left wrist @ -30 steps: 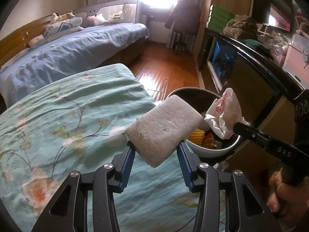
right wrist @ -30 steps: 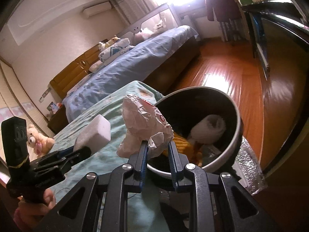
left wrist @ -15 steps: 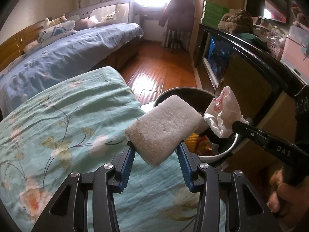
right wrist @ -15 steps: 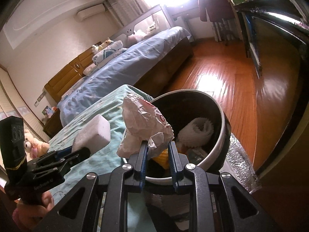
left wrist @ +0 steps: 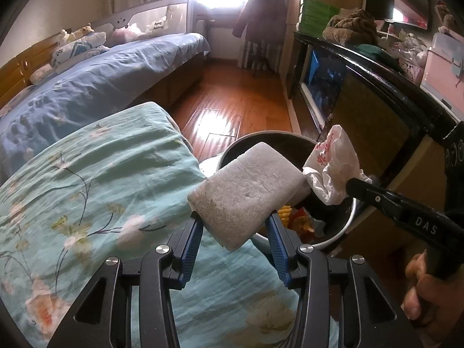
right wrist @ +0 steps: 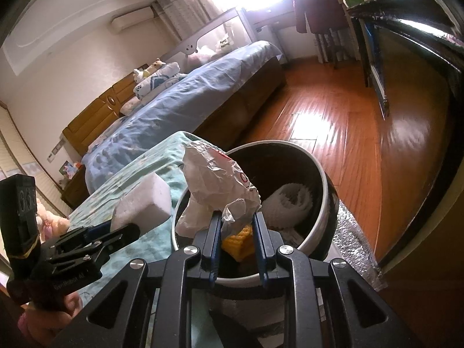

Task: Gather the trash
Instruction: 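Carry the sponge block and tissues over the black bin with both tools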

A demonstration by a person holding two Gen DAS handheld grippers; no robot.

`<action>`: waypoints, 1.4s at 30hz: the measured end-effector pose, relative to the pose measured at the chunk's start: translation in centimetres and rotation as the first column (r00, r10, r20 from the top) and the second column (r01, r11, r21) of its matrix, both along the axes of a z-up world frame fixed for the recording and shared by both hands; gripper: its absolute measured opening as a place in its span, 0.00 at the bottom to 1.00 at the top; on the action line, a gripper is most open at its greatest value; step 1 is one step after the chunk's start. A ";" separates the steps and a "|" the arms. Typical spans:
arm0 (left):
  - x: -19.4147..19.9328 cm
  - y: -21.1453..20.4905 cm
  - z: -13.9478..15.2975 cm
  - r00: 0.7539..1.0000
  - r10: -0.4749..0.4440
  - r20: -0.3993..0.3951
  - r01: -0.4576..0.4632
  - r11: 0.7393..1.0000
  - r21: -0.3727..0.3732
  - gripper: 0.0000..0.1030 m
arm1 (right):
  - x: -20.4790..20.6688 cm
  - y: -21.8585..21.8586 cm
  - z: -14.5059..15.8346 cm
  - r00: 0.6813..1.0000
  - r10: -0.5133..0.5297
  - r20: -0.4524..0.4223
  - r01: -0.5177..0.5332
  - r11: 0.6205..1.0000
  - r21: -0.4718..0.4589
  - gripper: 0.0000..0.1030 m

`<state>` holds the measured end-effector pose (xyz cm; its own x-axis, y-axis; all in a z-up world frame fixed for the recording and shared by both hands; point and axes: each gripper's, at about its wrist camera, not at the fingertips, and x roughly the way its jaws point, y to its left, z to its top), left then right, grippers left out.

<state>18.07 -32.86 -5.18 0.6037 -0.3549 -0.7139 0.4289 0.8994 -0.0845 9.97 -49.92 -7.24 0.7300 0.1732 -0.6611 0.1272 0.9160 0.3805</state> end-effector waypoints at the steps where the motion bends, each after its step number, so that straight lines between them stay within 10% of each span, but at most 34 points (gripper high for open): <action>1: 0.0 -0.1 -0.1 1.000 -0.001 -0.001 0.001 1.000 0.000 0.42 | 0.0 0.0 0.0 1.000 -0.001 0.000 0.001 1.000 -0.001 0.20; 42: 2.0 -2.7 -0.6 0.999 -0.010 -0.033 0.011 0.999 0.031 0.43 | 2.9 -1.9 -0.7 0.998 -0.018 -0.062 0.015 0.999 -0.048 0.20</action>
<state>20.09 -35.56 -5.78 0.5762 -0.3385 -0.7439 0.4358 0.8973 -0.0706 12.82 -51.79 -7.92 0.6893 0.1294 -0.7128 0.1644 0.9303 0.3279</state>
